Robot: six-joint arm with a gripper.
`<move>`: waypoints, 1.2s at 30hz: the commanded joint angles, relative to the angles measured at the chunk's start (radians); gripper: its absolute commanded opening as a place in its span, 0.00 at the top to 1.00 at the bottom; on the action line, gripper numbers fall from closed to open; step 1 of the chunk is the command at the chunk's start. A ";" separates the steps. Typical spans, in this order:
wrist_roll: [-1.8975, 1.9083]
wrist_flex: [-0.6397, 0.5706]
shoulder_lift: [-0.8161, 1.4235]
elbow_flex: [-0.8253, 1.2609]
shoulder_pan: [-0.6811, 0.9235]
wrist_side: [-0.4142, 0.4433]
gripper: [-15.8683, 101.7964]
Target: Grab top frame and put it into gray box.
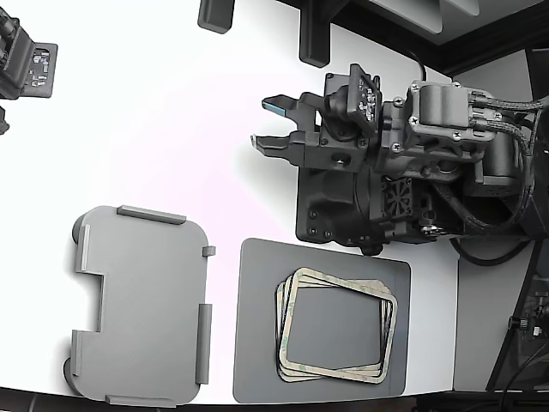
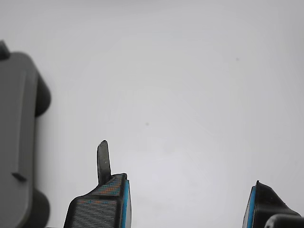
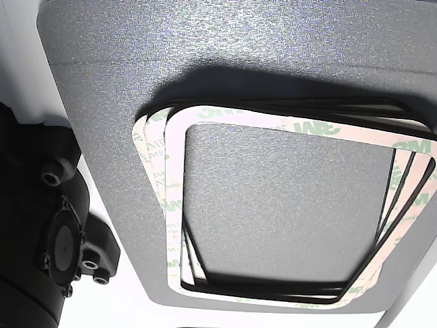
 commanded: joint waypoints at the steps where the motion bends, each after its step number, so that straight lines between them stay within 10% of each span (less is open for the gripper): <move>1: -0.002 -0.008 0.023 -0.021 -0.017 -0.002 0.02; 23: 0.015 -0.005 0.023 -0.026 -0.017 0.020 0.02; 28: -0.071 -0.002 -0.091 -0.167 0.020 -0.060 0.02; 36: -0.422 0.207 -0.385 -0.523 0.301 0.074 0.02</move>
